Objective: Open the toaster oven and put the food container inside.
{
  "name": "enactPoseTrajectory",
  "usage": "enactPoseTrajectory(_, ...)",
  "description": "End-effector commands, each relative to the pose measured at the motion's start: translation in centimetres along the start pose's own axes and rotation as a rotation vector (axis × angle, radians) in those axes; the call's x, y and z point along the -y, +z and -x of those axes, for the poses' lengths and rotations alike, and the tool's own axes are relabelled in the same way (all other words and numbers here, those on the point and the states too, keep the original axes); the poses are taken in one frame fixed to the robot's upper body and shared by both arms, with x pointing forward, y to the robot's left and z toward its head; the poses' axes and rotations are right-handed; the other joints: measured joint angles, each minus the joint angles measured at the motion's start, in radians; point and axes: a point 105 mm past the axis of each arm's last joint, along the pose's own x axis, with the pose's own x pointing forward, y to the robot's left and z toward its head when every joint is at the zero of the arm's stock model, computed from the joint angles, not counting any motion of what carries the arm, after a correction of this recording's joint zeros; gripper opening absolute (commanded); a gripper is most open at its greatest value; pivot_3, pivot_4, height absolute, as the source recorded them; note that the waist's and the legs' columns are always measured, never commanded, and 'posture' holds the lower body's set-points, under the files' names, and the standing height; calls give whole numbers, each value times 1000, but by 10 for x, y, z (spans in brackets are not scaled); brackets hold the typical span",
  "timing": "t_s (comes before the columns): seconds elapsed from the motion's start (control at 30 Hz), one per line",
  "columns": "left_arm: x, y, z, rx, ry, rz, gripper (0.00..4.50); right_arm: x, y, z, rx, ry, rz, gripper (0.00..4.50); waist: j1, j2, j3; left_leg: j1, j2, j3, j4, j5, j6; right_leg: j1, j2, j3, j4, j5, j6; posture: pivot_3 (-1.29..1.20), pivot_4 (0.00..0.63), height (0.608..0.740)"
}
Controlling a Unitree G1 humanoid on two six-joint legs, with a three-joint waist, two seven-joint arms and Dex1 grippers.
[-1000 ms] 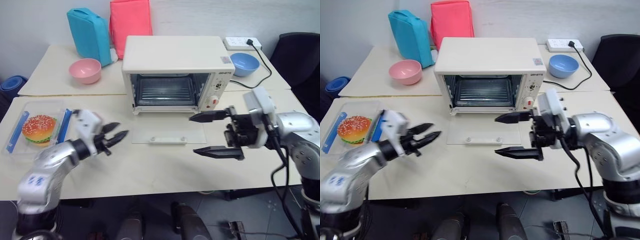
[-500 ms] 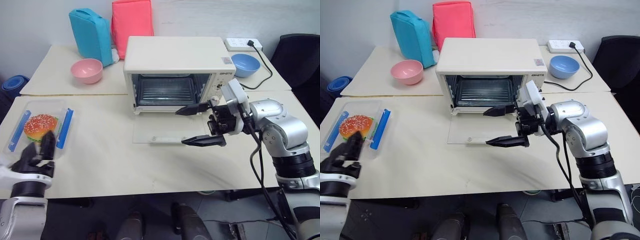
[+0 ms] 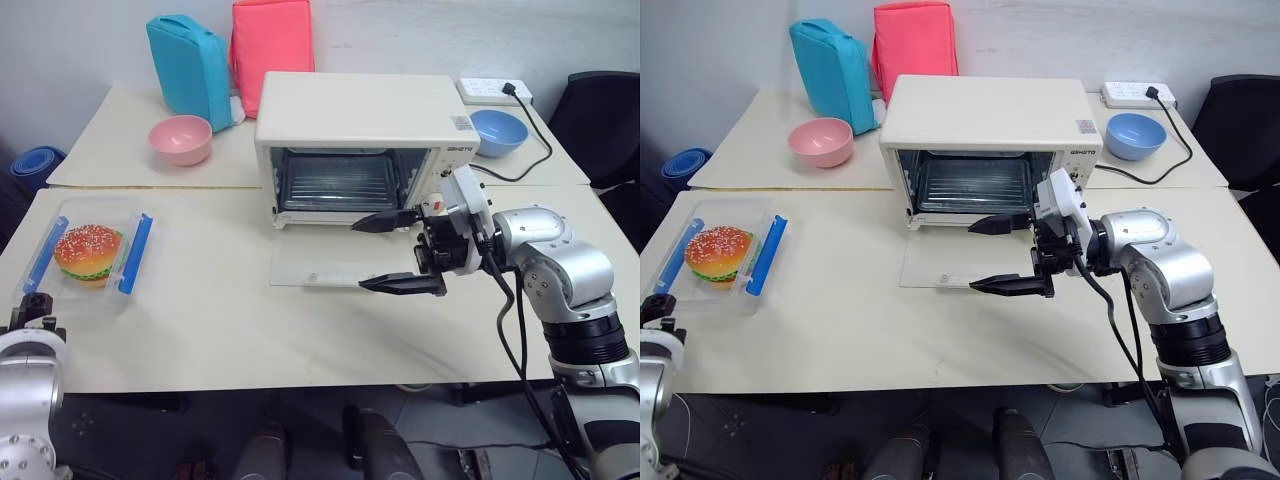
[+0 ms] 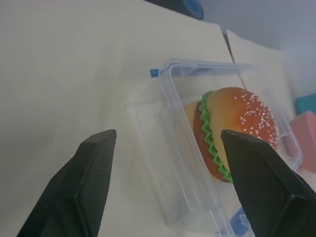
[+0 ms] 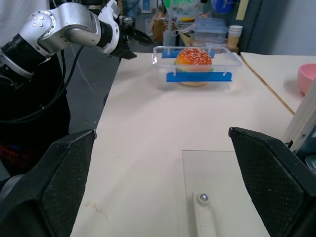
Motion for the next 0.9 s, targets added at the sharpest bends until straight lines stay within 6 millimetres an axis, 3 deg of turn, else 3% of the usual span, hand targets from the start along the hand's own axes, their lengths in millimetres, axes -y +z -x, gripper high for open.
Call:
enactPoseTrajectory(0.03, -11, -10, -8, -67, 118, -1, 3597, -5, 12, 6, 21, -24, 44, 4500, -1, 0, 0, 0, 0, 0, 0, 0, 0, 0, 0, 0, 0, 0, 0, 0, 150, 740)
enactPoseTrajectory(0.2, -9, -14, -15, -105, 174, -16, 3597, -8, 13, 7, 23, -45, 40, 4500, -1, 0, 0, 0, 1, 0, -1, 0, 0, -1, 0, 0, 0, 0, 0, 0, 150, 740)
enactPoseTrajectory(0.3, -10, -15, -17, -116, 205, -19, 3046, -11, 13, 8, 23, -50, 39, 4500, -2, 0, 0, 1, 1, 0, -1, 0, -1, 0, 0, 0, 0, 0, 0, 0, 150, 740)
enactPoseTrajectory(0.63, -14, 6, -15, -77, 254, -37, 113, -10, 14, 8, 34, -67, 33, 4500, -4, 0, 0, 1, 1, 1, -1, 0, -1, 0, 0, 0, 0, 0, 0, 0, 150, 740)
enactPoseTrajectory(0.8, -3, 13, -16, -142, 160, -226, 42, -10, 14, 11, 34, -70, 29, 4500, -2, 0, 0, 1, 1, 0, -2, 0, -1, -1, 0, 0, 0, -1, -1, 0, 150, 740)
enactPoseTrajectory(0.9, 29, -1, -11, -265, -83, -442, 42, -9, 14, 18, 23, -96, 25, 4500, 2, 0, 0, 0, 1, 0, -2, 0, -1, -1, 0, -1, -1, -1, -2, 0, 150, 740)
